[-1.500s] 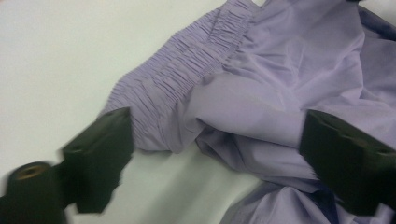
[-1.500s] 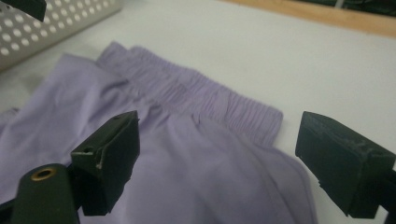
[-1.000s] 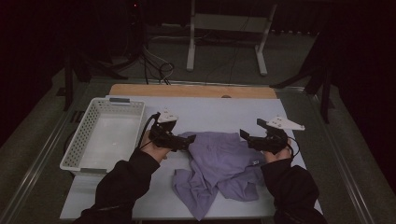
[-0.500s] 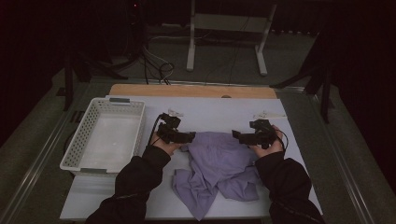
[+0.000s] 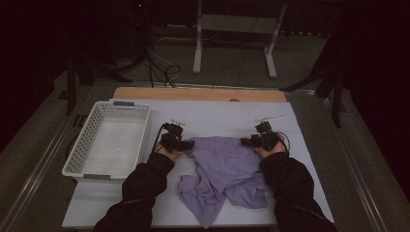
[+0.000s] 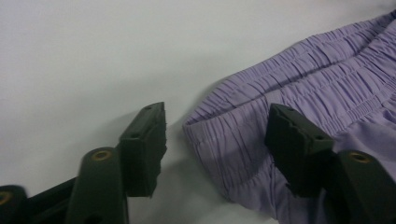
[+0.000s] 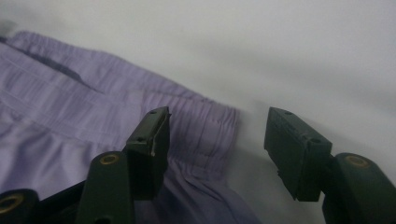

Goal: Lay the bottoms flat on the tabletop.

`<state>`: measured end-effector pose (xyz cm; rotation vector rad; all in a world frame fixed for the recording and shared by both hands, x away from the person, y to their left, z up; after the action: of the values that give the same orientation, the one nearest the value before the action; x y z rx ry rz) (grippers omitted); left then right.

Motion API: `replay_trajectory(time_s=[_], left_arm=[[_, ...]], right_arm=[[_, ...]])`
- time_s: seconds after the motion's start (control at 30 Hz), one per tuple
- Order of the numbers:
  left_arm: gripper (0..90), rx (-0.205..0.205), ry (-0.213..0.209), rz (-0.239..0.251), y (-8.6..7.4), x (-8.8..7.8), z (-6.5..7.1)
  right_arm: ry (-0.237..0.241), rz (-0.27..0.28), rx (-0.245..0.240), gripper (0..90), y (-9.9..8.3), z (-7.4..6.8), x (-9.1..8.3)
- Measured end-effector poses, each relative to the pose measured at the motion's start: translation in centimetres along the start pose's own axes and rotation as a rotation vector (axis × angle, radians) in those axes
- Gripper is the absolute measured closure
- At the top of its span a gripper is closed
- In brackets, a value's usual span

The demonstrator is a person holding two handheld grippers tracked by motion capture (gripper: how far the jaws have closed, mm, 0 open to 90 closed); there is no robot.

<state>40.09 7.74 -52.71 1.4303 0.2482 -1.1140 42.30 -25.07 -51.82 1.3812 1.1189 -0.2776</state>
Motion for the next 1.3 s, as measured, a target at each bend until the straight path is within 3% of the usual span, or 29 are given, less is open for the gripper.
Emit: replay_trajectory(time_s=[0.1, 0.2, 0.27, 0.33, 0.37, 0.43, 0.53, 0.6, 0.77, 0.83, 0.97, 1.07, 1.17, 1.3], left_arm=[[44.5, 0.022, -0.008, -0.016, -0.2, 0.3, 0.1], [49.4, 0.016, -0.022, -0.021, -0.3, 0.6, 0.0], [49.6, 0.019, -0.034, -0.008, -0.4, 0.9, -0.2], [49.8, 0.023, -0.042, -0.004, -0.3, 0.9, -0.3], [49.8, 0.023, -0.046, -0.004, -0.3, 0.9, -0.4], [50.3, 0.011, -0.062, 0.0, -0.2, 1.0, -0.6], [53.0, -0.006, -0.094, 0.009, -0.1, 1.0, -0.9], [53.3, -0.014, -0.109, 0.021, 0.0, 1.0, -0.9], [53.0, -0.005, -0.109, 0.029, 0.2, 1.1, -0.8], [54.3, 0.001, -0.125, 0.0, 0.2, 1.3, -0.6], [65.0, -0.004, -0.132, -0.003, 0.0, 1.6, -0.4], [82.0, 0.009, -0.127, 0.0, 0.2, 1.5, -0.2], [83.9, 0.033, -0.098, 0.037, 0.8, 0.5, 0.1], [83.8, 0.043, -0.064, 0.135, 2.8, -1.6, 0.2]], right_arm=[[0.008, -0.027, -0.001, 41.0, -0.4, 0.3, 0.7], [0.012, -0.022, -0.01, 46.4, -0.4, 0.3, 0.8], [0.02, -0.022, -0.026, 59.0, -0.4, -0.1, 1.0], [-0.007, -0.011, -0.059, 82.6, -0.4, -0.3, 0.8], [-0.016, 0.011, -0.052, 83.7, -0.3, -0.3, 0.6], [-0.018, 0.03, -0.045, 84.9, -0.1, -0.3, 0.2], [-0.06, 0.076, -0.057, 85.0, 0.2, 0.1, -0.6], [-0.061, 0.104, -0.033, 85.0, 0.4, 0.5, -1.2], [-0.076, 0.098, -0.04, 84.9, 0.6, 0.6, -1.3], [-0.076, 0.101, -0.039, 84.9, 0.5, 0.6, -1.3], [-0.069, 0.098, -0.029, 84.8, 0.4, 0.7, -1.2], [-0.066, 0.099, -0.031, 84.8, 0.4, 0.6, -1.2], [-0.073, 0.111, -0.046, 84.8, 0.6, 0.3, -1.5], [-0.061, 0.165, -0.031, 84.8, 1.5, 0.4, -2.2]])
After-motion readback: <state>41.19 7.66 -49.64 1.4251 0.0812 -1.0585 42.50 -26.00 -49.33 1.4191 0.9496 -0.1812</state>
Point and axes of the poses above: each handheld gripper's, and its own axes: x roughly forward along the jaws, y roughly out of its top, z roughly to its right, the point moved 1 cm from there along x, roughly forward along the jaws, and after that the axes turned 3 degrees about z, right-handed, at the moved point
